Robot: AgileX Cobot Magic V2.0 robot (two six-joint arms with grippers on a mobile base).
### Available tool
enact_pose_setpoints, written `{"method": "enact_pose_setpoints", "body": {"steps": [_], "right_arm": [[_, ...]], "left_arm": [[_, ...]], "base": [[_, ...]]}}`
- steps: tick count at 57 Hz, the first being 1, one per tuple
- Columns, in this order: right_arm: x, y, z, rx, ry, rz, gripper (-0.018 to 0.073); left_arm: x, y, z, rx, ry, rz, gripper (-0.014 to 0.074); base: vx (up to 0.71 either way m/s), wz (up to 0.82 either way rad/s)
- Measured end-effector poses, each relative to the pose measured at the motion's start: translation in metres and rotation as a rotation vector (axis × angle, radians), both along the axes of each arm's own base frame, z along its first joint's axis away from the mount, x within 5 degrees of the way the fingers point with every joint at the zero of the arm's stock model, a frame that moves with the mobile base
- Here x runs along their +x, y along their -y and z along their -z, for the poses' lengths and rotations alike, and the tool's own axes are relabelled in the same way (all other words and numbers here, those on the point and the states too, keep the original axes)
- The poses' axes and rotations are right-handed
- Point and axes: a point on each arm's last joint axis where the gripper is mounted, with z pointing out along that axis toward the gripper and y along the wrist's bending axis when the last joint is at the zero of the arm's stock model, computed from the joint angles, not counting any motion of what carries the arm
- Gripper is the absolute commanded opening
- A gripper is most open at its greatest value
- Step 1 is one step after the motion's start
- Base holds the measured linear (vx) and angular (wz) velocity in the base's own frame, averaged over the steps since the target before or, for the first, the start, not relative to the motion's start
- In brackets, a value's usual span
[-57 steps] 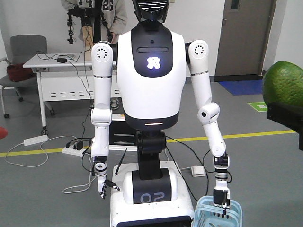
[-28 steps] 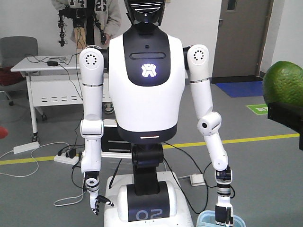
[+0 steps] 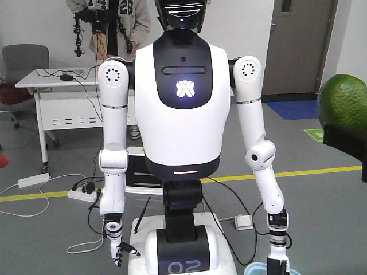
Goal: Pick snacks and fruit into basket
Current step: 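Approach the other robot holding the light-blue basket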
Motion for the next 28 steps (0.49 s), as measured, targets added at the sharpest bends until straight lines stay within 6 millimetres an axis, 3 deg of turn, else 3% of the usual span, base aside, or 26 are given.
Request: {"method": "enact_pose_setpoints", "body": {"steps": [28], "right_arm": [[0.0,0.0,0.0,0.0,0.0,0.0,-0.0006]], "left_arm": [[0.0,0.0,0.0,0.0,0.0,0.0,-0.0006]], "base": [[0.0,0.0]]}}
